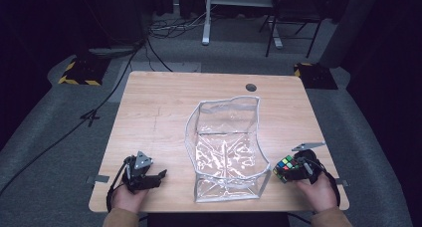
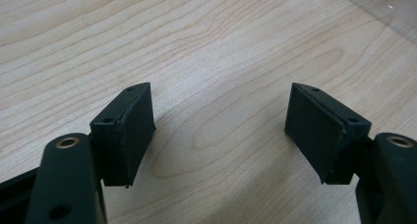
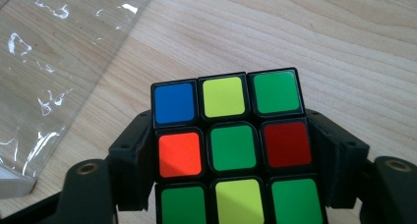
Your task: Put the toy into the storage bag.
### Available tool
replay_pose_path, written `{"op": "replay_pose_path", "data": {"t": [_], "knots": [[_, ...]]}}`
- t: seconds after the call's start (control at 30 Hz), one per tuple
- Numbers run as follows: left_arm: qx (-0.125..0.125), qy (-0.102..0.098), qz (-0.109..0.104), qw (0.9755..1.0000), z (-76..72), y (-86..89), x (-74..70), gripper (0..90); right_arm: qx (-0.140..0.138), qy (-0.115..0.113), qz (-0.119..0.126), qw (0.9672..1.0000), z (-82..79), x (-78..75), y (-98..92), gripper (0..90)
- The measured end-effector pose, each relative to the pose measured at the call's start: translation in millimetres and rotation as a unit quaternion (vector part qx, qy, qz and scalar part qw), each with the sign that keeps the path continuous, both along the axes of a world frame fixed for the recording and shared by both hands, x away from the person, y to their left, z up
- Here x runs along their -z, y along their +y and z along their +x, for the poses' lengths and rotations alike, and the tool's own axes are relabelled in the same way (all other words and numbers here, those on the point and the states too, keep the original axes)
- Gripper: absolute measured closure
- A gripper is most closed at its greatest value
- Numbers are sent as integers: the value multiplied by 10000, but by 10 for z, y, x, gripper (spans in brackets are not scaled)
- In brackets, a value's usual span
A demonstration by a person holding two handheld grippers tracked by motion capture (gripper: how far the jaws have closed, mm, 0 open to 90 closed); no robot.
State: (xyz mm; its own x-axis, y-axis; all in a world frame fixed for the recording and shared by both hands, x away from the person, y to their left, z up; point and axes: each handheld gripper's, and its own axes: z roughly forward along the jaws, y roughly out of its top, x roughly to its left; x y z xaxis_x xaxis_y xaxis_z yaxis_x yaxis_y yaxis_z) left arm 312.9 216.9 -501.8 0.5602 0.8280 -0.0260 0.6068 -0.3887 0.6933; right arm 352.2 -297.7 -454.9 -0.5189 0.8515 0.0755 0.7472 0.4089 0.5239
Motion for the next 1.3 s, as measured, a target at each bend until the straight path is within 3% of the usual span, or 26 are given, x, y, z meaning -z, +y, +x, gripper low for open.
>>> {"op": "replay_pose_path", "data": {"t": [0.5,0.8,1.17,1.3], "knots": [[0,1,-4,10000,-12,-2,1,272,96,11,-98,9999,23,-46,11,334],[-43,-19,-17,10000,-1,-7,4,272,-69,-87,-147,9998,19,-87,-15,341],[-114,-57,-16,9999,88,-21,9,268,-222,-230,184,9993,65,-370,-172,341],[-147,-16,-28,9999,112,-19,4,268,-245,-390,204,9987,105,-469,-191,340]]}}
